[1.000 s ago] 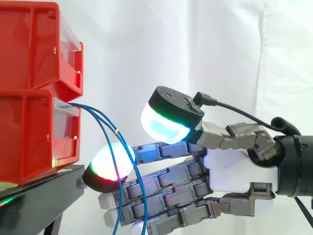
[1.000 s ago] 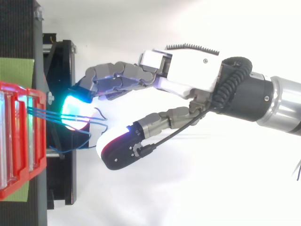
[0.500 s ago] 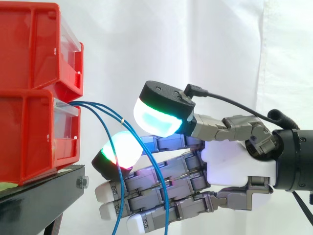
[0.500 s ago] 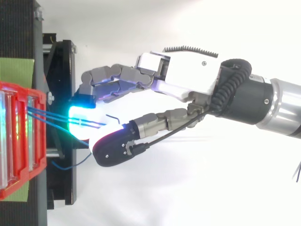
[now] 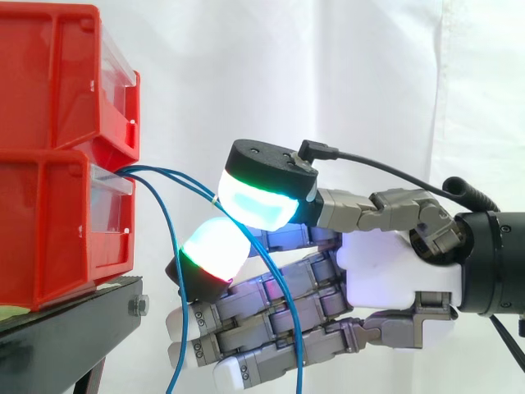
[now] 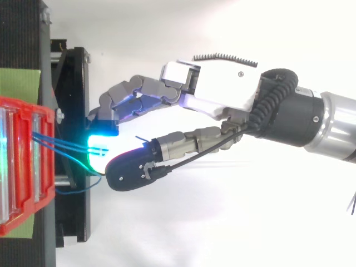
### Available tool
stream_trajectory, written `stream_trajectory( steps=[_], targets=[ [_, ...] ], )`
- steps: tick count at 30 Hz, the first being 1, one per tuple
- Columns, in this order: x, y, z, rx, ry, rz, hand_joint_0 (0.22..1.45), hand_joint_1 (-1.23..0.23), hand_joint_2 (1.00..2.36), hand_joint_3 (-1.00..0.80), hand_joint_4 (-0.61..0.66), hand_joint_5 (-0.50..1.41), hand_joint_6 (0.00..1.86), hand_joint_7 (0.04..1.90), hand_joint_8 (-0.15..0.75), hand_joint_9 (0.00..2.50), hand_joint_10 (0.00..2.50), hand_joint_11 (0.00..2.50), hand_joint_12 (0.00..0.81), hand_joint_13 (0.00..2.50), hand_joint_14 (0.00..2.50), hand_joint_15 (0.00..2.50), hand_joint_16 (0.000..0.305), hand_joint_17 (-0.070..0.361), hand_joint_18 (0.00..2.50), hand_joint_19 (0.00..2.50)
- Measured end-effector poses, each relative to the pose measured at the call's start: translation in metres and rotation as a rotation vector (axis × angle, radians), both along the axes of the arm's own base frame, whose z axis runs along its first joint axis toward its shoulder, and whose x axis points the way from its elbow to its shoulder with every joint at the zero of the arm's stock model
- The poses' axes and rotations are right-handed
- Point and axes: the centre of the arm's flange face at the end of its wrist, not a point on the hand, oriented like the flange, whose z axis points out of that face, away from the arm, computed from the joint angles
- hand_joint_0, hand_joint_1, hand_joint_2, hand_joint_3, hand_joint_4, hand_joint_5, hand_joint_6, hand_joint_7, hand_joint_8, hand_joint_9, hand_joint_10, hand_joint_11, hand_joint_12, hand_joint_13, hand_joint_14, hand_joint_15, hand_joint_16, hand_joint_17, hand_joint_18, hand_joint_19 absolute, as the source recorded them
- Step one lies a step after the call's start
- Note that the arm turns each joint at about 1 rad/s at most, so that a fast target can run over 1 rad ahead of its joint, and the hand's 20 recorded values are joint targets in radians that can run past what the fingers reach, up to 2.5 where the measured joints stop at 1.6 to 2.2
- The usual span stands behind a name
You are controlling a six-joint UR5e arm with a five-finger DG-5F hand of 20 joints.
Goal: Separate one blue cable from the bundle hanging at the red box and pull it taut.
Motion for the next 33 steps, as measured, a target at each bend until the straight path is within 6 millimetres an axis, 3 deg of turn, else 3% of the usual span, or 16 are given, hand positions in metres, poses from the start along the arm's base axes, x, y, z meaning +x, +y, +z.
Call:
stream_trajectory(
  steps=[13, 21, 26, 33],
  targets=[
    [-0.001, -0.004, 0.001, -0.002, 0.014, -0.005, 0.68, -0.79, 1.0, -0.5, 0.12, -0.21, 0.93, 0.93, 0.266, 0.61, 0.01, 0.37, 0.256, 0.5, 0.0, 0.11, 0.031, 0.07, 0.42, 0.2],
    [-0.002, -0.006, 0.007, -0.005, 0.05, 0.008, 0.68, -0.82, 1.0, -0.5, 0.13, -0.21, 0.93, 0.91, 0.259, 0.62, 0.01, 0.37, 0.252, 0.51, 0.0, 0.09, 0.03, 0.067, 0.43, 0.19],
    [-0.009, -0.007, 0.014, -0.013, 0.119, 0.017, 0.58, -0.77, 1.0, -0.5, 0.16, -0.21, 0.91, 0.9, 0.262, 0.63, 0.01, 0.37, 0.254, 0.51, 0.0, 0.11, 0.031, 0.07, 0.43, 0.21],
    [-0.019, -0.008, 0.032, -0.023, 0.163, 0.02, 0.55, -0.59, 1.0, -0.5, 0.16, -0.2, 0.89, 0.91, 0.271, 0.65, 0.01, 0.38, 0.26, 0.52, 0.0, 0.12, 0.032, 0.072, 0.43, 0.22]
  ],
)
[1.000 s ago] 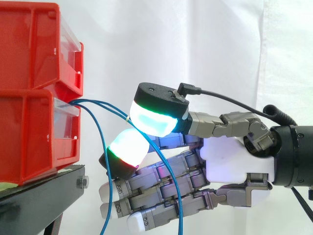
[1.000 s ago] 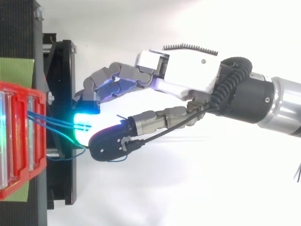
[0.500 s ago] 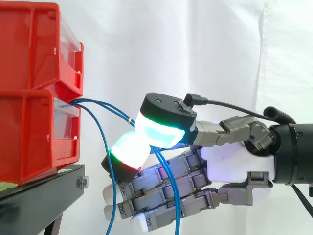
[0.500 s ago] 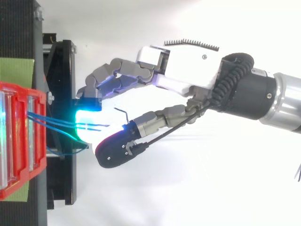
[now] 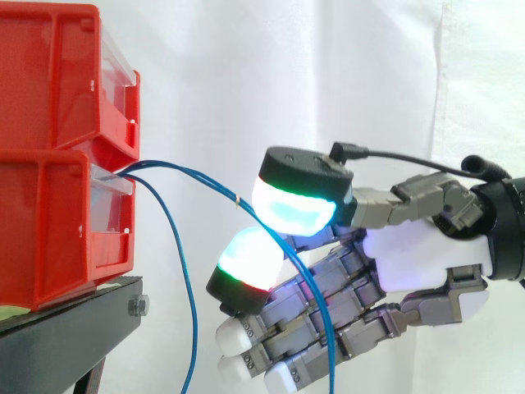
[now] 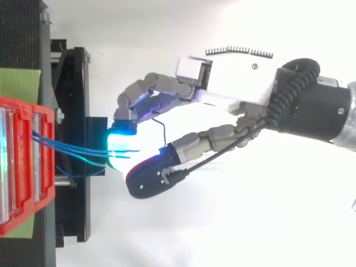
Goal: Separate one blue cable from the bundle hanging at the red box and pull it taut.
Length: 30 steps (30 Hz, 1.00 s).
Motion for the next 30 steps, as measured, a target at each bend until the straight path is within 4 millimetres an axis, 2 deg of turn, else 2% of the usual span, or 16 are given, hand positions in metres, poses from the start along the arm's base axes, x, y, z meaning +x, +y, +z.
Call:
stream_trajectory(
  steps=[11, 12, 16, 22, 30],
  targets=[
    [-0.004, 0.001, 0.017, -0.002, -0.006, -0.001, 0.59, -0.55, 1.0, -0.5, 0.15, -0.2, 0.88, 0.93, 0.273, 0.65, 0.01, 0.38, 0.261, 0.51, 0.01, 0.13, 0.031, 0.07, 0.41, 0.24],
    [-0.005, 0.001, 0.019, -0.002, -0.006, -0.001, 0.6, -0.56, 1.0, -0.5, 0.14, -0.2, 0.88, 0.94, 0.274, 0.66, 0.01, 0.39, 0.258, 0.51, 0.01, 0.12, 0.031, 0.07, 0.41, 0.23],
    [-0.006, 0.002, 0.024, -0.002, -0.01, 0.0, 0.63, -0.64, 1.02, -0.32, 0.09, -0.2, 0.91, 0.98, 0.276, 0.66, 0.01, 0.39, 0.257, 0.51, 0.01, 0.12, 0.031, 0.069, 0.41, 0.23],
    [-0.007, 0.003, 0.026, -0.004, -0.007, 0.0, 0.65, -0.75, 1.02, -0.24, 0.03, -0.21, 0.93, 1.04, 0.268, 0.65, 0.01, 0.4, 0.261, 0.51, 0.0, 0.12, 0.031, 0.07, 0.41, 0.22],
    [-0.007, 0.004, 0.026, -0.005, -0.008, 0.0, 0.75, -0.86, 1.01, -0.39, 0.01, -0.22, 0.94, 1.06, 0.253, 0.65, 0.01, 0.4, 0.258, 0.51, 0.0, 0.1, 0.031, 0.069, 0.41, 0.19]
  ],
)
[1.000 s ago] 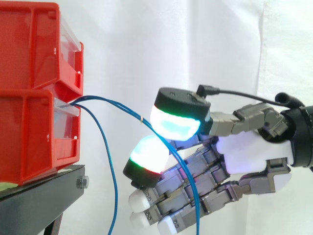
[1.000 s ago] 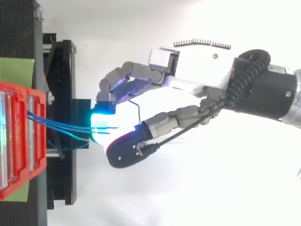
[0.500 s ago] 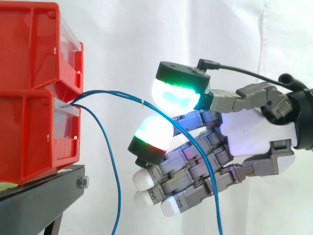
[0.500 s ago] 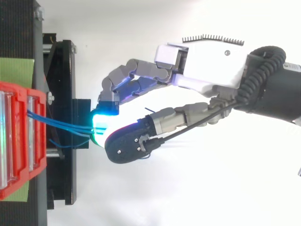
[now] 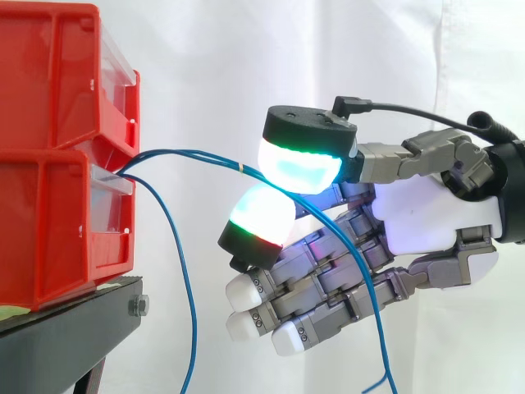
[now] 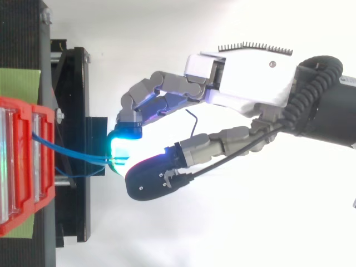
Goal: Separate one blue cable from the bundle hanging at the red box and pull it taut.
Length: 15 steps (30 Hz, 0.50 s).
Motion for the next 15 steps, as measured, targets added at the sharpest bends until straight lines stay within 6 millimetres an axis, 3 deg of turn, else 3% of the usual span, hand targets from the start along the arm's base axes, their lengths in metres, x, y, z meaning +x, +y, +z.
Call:
stream_trajectory(
  steps=[2, 7, 15],
  targets=[
    [0.0, 0.0002, -0.0001, -0.001, 0.0, 0.0, 0.78, -0.86, 1.0, -0.5, 0.0, -0.22, 0.94, 1.03, 0.248, 0.65, 0.01, 0.41, 0.254, 0.51, 0.0, 0.1, 0.03, 0.068, 0.42, 0.19],
    [0.0002, 0.0003, -0.0006, -0.001, 0.0, 0.0, 0.78, -0.88, 1.0, -0.5, 0.03, -0.21, 0.94, 1.01, 0.244, 0.65, 0.01, 0.4, 0.248, 0.52, 0.01, 0.09, 0.03, 0.067, 0.43, 0.17],
    [0.0, -0.0012, -0.0009, 0.002, 0.001, -0.001, 0.66, -0.92, 1.0, -0.5, 0.09, -0.21, 0.93, 0.96, 0.247, 0.67, 0.01, 0.42, 0.246, 0.52, 0.0, 0.1, 0.029, 0.066, 0.43, 0.18]
  ],
)
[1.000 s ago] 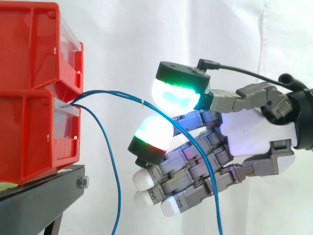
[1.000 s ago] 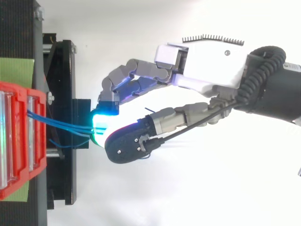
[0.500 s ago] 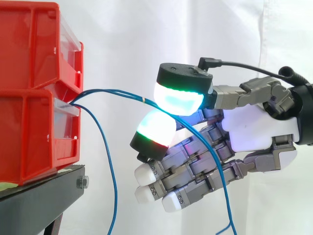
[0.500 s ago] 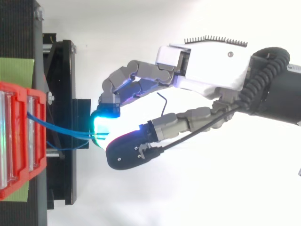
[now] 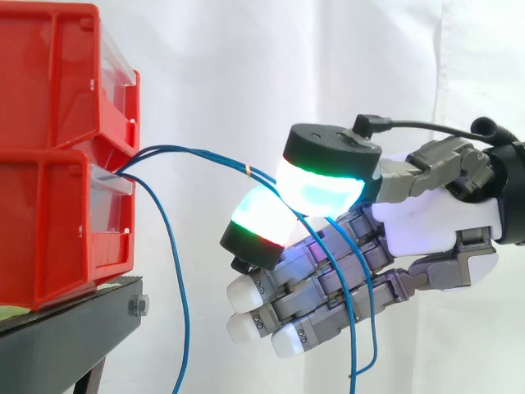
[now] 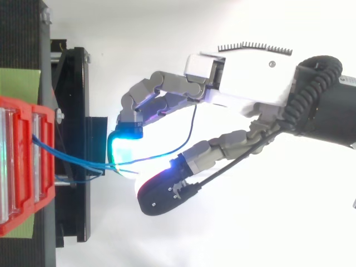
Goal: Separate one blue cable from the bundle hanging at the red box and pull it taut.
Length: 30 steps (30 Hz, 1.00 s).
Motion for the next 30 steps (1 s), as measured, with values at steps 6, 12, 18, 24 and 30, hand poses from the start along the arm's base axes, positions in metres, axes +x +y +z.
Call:
stream_trajectory(
  steps=[6, 12, 18, 24, 30],
  targets=[
    [-0.0002, -0.0015, 0.0001, 0.001, 0.0, -0.003, 0.55, -0.85, 1.0, -0.5, 0.11, -0.2, 0.91, 0.94, 0.258, 0.7, 0.01, 0.43, 0.251, 0.53, 0.0, 0.12, 0.031, 0.069, 0.44, 0.2],
    [-0.0001, -0.002, 0.0001, 0.002, 0.0, -0.004, 0.59, -0.53, 1.0, -0.5, 0.1, -0.19, 0.89, 0.98, 0.267, 0.75, 0.01, 0.42, 0.249, 0.55, 0.01, 0.14, 0.03, 0.068, 0.44, 0.25],
    [-0.0001, -0.0021, 0.0, 0.0, 0.0, -0.004, 0.62, -0.63, 1.01, -0.39, 0.11, -0.19, 0.89, 1.09, 0.272, 0.75, 0.01, 0.45, 0.256, 0.55, 0.01, 0.16, 0.031, 0.069, 0.42, 0.25],
    [-0.0001, -0.0019, 0.0, 0.0, 0.0, -0.004, 0.64, -0.76, 1.01, -0.34, 0.11, -0.21, 0.92, 1.04, 0.265, 0.72, 0.01, 0.46, 0.262, 0.54, 0.01, 0.15, 0.031, 0.071, 0.42, 0.25],
    [-0.0001, -0.0019, 0.0001, 0.0, 0.0, -0.004, 0.67, -0.8, 1.0, -0.45, 0.12, -0.22, 0.93, 0.99, 0.264, 0.71, 0.01, 0.46, 0.265, 0.54, 0.01, 0.16, 0.032, 0.072, 0.43, 0.24]
  ],
)
